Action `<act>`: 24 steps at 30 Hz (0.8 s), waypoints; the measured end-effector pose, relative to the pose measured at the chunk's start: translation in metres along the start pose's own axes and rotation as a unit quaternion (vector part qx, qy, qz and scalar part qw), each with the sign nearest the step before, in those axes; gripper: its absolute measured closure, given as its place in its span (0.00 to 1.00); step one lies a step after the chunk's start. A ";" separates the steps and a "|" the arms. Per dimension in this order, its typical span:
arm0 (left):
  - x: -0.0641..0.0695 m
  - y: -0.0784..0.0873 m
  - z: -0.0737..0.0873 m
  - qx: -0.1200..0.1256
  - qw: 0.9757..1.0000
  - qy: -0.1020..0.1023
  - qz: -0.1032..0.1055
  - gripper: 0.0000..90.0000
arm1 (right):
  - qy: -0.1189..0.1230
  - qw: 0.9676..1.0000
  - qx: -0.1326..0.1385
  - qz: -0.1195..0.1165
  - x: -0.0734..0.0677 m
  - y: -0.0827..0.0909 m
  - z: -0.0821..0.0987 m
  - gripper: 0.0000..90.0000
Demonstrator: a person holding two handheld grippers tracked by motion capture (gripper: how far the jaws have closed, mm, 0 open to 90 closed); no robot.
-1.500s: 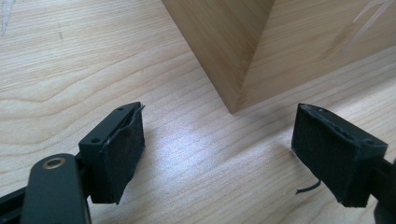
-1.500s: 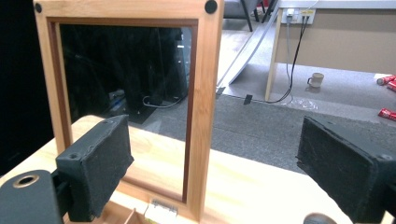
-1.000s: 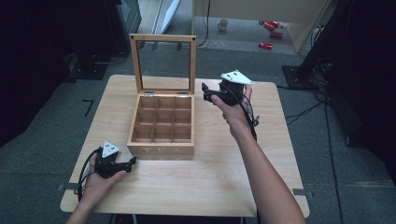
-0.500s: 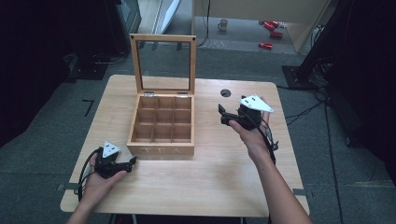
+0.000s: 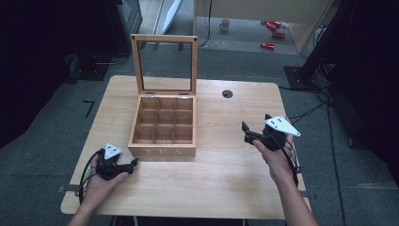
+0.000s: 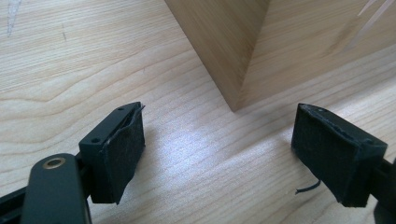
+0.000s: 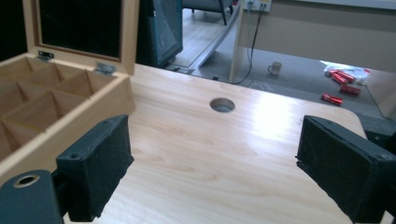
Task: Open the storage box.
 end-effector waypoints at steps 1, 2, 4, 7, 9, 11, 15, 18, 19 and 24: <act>0.000 0.000 0.000 0.000 1.000 0.000 0.000 0.20 | -0.001 1.000 -0.002 0.002 0.003 0.003 0.003 0.11; 0.000 0.000 0.000 0.000 1.000 0.000 -0.001 0.20 | -0.002 1.000 -0.003 0.005 0.006 0.005 0.006 0.11; 0.000 0.000 0.000 0.000 1.000 0.001 -0.001 0.20 | -0.004 1.000 -0.005 0.010 0.011 0.010 0.011 0.11; 0.000 0.000 0.000 0.000 1.000 0.001 -0.002 0.20 | -0.010 1.000 -0.007 0.016 0.020 0.017 0.020 0.11; 0.000 0.000 0.000 0.000 1.000 0.002 -0.002 0.20 | -0.014 1.000 -0.011 0.021 0.025 0.022 0.026 0.11; 0.000 0.000 0.000 0.000 1.000 0.002 -0.002 0.20 | -0.016 0.999 -0.015 0.026 0.031 0.026 0.033 0.11; 0.000 0.000 0.000 0.000 1.000 0.002 -0.003 0.20 | -0.024 0.999 -0.028 0.037 0.041 0.031 0.048 0.11; 0.000 0.000 0.000 0.000 1.000 0.002 -0.004 0.20 | -0.031 0.998 -0.038 0.044 0.047 0.035 0.061 0.11; 0.000 0.000 0.000 0.000 1.000 0.002 -0.004 0.20 | -0.032 0.998 -0.042 0.047 0.049 0.036 0.065 0.11; 0.000 0.000 0.000 0.000 1.000 0.003 -0.005 0.20 | -0.038 0.996 -0.060 0.056 0.057 0.039 0.084 0.11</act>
Point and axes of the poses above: each handheld gripper's, and its own axes: y roughly backward along the jaws, z roughly out of its underside, x roughly to its right, the point moved 1 cm from there along -y, roughly forward along the jaws, and after that the axes turned 5 degrees about z, right-handed, at the moved point
